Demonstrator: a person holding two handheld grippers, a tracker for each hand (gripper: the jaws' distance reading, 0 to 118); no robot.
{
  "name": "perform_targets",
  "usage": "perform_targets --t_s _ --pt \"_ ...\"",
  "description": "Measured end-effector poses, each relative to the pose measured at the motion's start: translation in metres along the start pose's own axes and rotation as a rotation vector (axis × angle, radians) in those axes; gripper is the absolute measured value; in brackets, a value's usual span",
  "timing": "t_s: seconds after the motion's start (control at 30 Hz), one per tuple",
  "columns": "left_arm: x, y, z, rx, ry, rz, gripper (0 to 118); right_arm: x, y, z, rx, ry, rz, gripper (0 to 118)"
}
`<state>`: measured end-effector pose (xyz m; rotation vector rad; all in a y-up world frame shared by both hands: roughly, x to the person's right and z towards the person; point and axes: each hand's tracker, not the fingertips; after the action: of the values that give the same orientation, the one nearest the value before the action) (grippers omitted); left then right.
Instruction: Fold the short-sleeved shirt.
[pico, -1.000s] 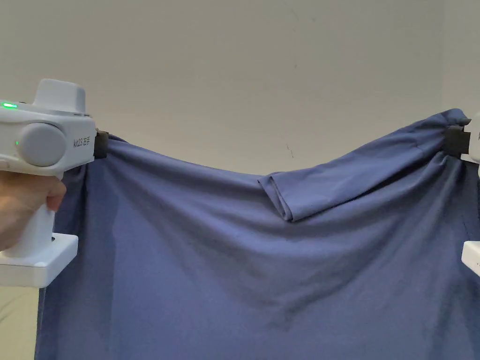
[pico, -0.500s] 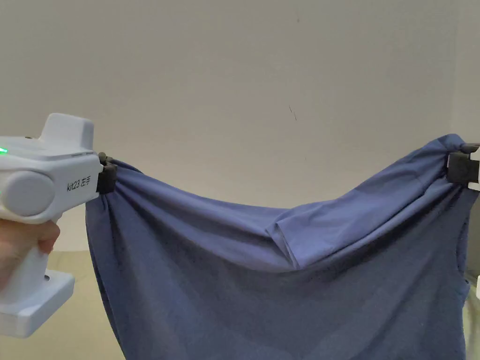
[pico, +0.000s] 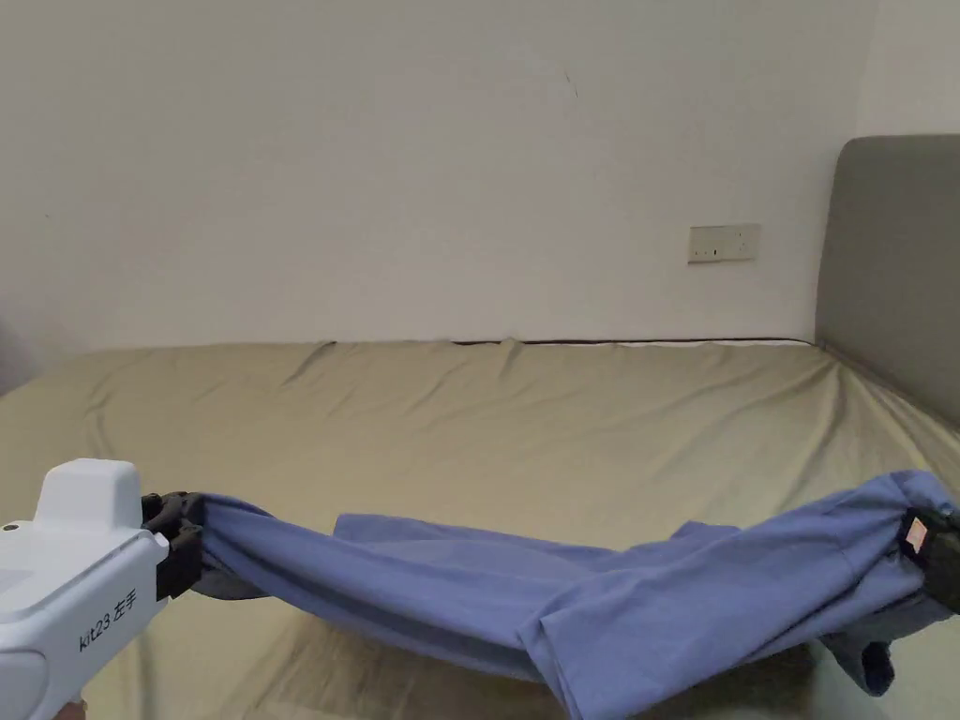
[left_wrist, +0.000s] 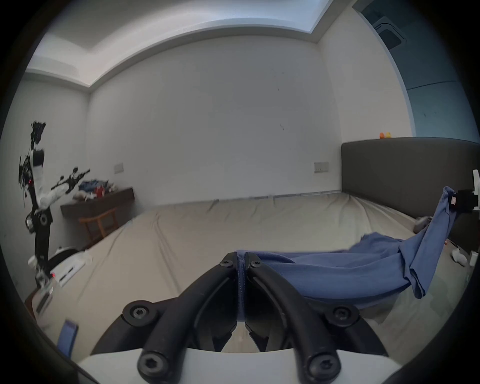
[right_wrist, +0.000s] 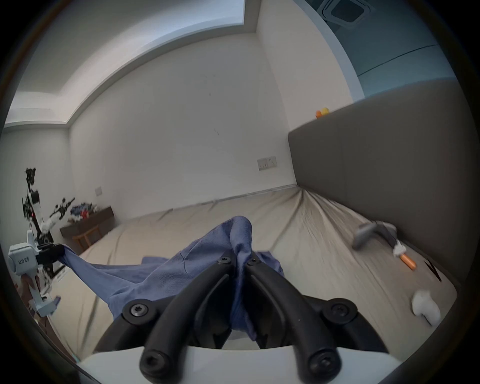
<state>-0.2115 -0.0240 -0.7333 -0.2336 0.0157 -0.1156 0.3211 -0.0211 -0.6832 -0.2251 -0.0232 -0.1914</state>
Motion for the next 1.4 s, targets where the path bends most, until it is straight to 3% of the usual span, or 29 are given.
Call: perform_targets --t_s 0.1,0.17,0.23,0.3,0.4,0.47,0.6,0.67,0.7,0.73,0.77,0.8,0.83,0.93,1.1,1.17,1.2,1.23,1.27,1.3,1.33,1.37,1.4 --pt "0.003 -0.05 0.036 -0.053 0.027 -0.003 0 0.0 -0.038 0.034 -0.07 -0.045 0.049 3" --pt "0.009 -0.082 0.057 -0.105 0.036 -0.013 0 0.002 -0.06 0.052 -0.095 -0.017 0.109 3" --pt "0.015 -0.112 0.073 -0.154 0.054 -0.017 0 0.008 -0.08 0.059 -0.194 -0.055 0.117 3" --pt "0.015 -0.132 0.084 -0.173 0.047 0.008 0 0.007 -0.097 0.072 -0.175 -0.057 0.155 3" --pt "0.013 -0.152 0.095 -0.253 0.07 0.034 0 0.01 -0.112 0.078 -0.29 -0.085 0.155 3" --pt "0.013 -0.156 0.101 -0.249 0.057 0.024 0 0.007 -0.118 0.083 -0.292 -0.138 0.171 3" --pt "0.016 -0.157 0.104 -0.267 0.057 0.012 0 0.008 -0.127 0.088 -0.292 -0.137 0.113 3" --pt "0.017 -0.159 0.101 -0.309 0.049 0.014 1 0.004 -0.13 0.091 -0.299 -0.138 0.134 3" --pt "0.018 -0.161 0.101 -0.334 0.059 0.028 13 0.002 -0.13 0.092 -0.298 -0.151 0.142 8" --pt "0.018 -0.161 0.103 -0.382 0.071 0.049 37 0.001 -0.13 0.094 -0.298 -0.168 0.142 24" --pt "0.018 -0.162 0.104 -0.425 0.063 0.058 69 -0.001 -0.129 0.095 -0.331 -0.211 0.148 57" --pt "0.019 -0.162 0.108 -0.43 0.052 0.056 98 -0.004 -0.128 0.097 -0.356 -0.225 0.157 100" --pt "0.02 -0.159 0.118 -0.417 0.036 0.044 104 -0.009 -0.125 0.102 -0.353 -0.217 0.179 116" --pt "0.032 -0.139 0.134 -0.327 0.054 0.017 104 -0.027 -0.108 0.117 -0.234 -0.206 0.25 118" --pt "0.053 -0.103 0.16 -0.168 0.021 0.065 104 -0.056 -0.084 0.133 -0.104 -0.132 0.228 118" --pt "0.06 -0.095 0.172 -0.098 0.026 0.066 103 -0.066 -0.081 0.141 -0.084 -0.123 0.235 117" --pt "0.064 -0.092 0.177 -0.08 0.045 0.074 90 -0.07 -0.082 0.146 -0.073 -0.122 0.239 108" --pt "0.068 -0.091 0.185 -0.051 0.064 0.073 58 -0.074 -0.083 0.153 -0.053 -0.116 0.245 88" --pt "0.071 -0.09 0.194 -0.004 0.086 0.08 5 -0.076 -0.084 0.159 -0.036 -0.09 0.258 44" --pt "0.073 -0.09 0.198 0.008 0.111 0.088 0 -0.077 -0.086 0.164 -0.025 -0.065 0.252 0" --pt "0.076 -0.089 0.2 0.007 0.108 0.124 0 -0.079 -0.087 0.166 0.003 -0.052 0.264 0" --pt "0.075 -0.086 0.204 -0.019 0.116 0.094 0 -0.077 -0.099 0.168 -0.021 -0.096 0.2 0" --pt "0.073 -0.087 0.203 -0.055 0.05 0.066 0 -0.078 -0.096 0.171 0.045 -0.1 0.3 0"
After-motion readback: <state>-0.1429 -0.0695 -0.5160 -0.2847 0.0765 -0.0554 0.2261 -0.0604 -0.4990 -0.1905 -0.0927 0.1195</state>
